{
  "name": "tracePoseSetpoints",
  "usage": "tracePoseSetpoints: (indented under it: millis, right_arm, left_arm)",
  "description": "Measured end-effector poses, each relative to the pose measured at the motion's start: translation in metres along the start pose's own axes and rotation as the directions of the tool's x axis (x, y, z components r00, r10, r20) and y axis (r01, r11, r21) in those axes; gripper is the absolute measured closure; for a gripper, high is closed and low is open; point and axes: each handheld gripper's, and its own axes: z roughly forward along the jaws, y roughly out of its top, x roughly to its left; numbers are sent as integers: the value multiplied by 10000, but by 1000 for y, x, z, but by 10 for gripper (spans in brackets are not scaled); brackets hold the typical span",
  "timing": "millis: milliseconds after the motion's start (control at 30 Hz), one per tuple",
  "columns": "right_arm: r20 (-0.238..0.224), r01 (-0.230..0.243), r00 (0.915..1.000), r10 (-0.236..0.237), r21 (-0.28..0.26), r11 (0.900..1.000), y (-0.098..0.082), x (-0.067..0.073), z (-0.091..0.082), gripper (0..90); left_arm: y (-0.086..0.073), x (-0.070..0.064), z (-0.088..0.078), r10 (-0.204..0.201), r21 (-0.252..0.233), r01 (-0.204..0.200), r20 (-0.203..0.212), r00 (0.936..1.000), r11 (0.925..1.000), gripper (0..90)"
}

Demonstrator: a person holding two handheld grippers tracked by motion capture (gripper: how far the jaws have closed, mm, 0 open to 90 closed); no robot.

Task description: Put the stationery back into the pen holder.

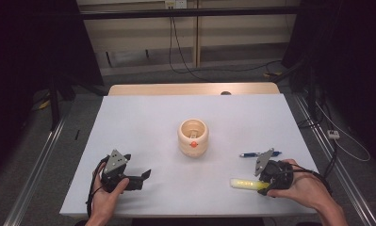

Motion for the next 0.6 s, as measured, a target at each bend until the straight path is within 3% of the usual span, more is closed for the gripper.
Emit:
tracePoseSetpoints:
  millis: [100,133,200,400,600]
  right_arm:
    - [84,72,9999,-74,249,9997,2,-1,2,568]
    - [44,-95,9999,94,315,9995,3,0,2,580]
    - [-16,82,10000,-82,328,9994,4,-1,2,586]
    - [-257,-190,9995,201,430,9989,4,-3,3,613]
    - [-313,14,9995,5,613,9981,7,-3,3,667]
  left_arm:
    - [0,0,0,-16,-18,16,-2,10000,10000,60]
    - [0,0,0,-8,-16,8,-6,10000,10000,60]
    - [0,0,0,-10,8,10,-20,10000,10000,60]
    - [0,-1,2,-23,11,23,6,10000,10000,60]
    - [0,-2,2,8,43,-8,6,10000,10000,60]
